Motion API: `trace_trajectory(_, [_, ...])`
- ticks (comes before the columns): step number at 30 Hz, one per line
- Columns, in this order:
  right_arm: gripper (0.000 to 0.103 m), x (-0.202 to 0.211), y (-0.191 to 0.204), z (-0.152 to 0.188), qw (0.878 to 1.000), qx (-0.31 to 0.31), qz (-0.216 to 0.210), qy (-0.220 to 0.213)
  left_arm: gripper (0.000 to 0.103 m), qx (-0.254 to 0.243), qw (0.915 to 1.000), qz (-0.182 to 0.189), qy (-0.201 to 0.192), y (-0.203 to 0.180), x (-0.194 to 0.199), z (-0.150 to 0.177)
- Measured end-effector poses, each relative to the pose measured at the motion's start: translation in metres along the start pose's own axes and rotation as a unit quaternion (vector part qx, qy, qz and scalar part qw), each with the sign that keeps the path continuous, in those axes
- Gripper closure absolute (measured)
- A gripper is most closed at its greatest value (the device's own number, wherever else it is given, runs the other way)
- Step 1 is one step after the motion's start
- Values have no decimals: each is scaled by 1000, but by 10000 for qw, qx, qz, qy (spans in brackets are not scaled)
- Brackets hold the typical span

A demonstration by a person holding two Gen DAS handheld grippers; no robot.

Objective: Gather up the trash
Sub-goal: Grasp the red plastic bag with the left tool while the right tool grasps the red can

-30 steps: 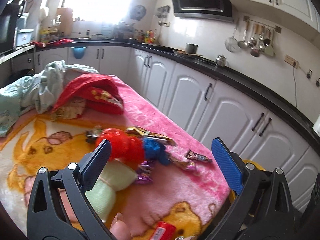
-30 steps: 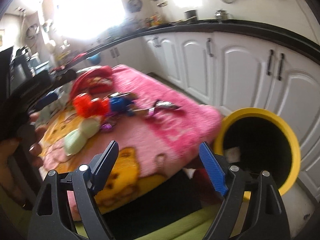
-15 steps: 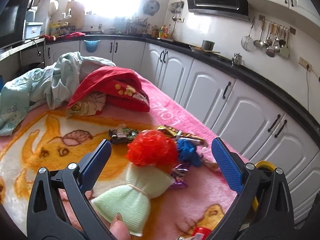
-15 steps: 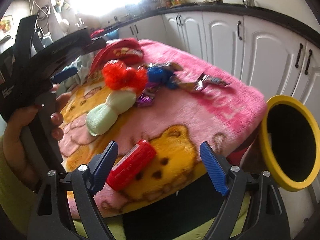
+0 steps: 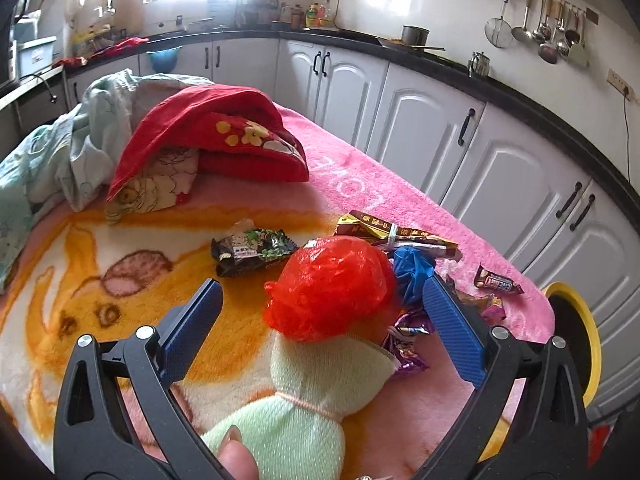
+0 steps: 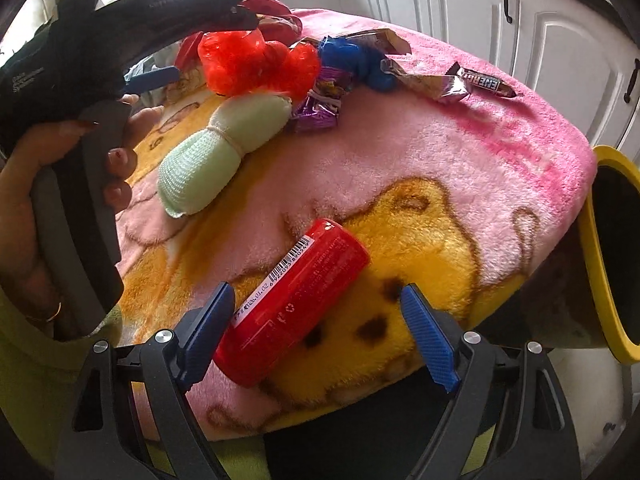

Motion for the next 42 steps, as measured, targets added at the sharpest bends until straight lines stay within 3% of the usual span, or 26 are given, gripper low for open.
trace_trajectory(1, [27, -2, 1, 0, 10000, 4, 10, -2, 11, 26, 10000, 19, 25, 1, -3, 0])
trace_trajectory(4, [50, -2, 3, -1, 10000, 31, 44, -73, 11, 154, 9998, 33, 84, 3, -11, 0])
trace_trajectory(8, [64, -3, 1, -7, 9998, -32, -104, -179, 12, 245, 9996, 50, 128, 6, -16, 3])
trace_trajectory(12, [72, 1, -17, -17, 9988, -167, -76, -447, 34, 241, 9996, 95, 149, 6, -17, 5])
trace_trajectory(19, [74, 16, -47, -27, 9952, -391, 99, -887, 75, 233, 9995, 164, 154, 4, -14, 11])
trace_trajectory(22, [74, 19, -56, -32, 9943, -472, 68, -953, 82, 252, 9994, 232, 103, 2, -8, 12])
trace_trajectory(33, [74, 32, -58, -31, 9917, -434, -40, -1212, 89, 316, 9979, 545, -179, -5, 33, 3])
trace_trajectory(42, [74, 48, -61, -36, 9890, -415, -97, -1414, 89, 34, 9963, 732, -453, -28, 68, -3])
Point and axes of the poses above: each gripper's, at about its wrist camera, not at the fingertips, and x roughly against the way its jaws point, y to its left, z to its underside, the point moved 2 cm from there along -x, roughly the way its jaws point, and after that the axes turned 8 degrees about -y, right-handed, at the moved point
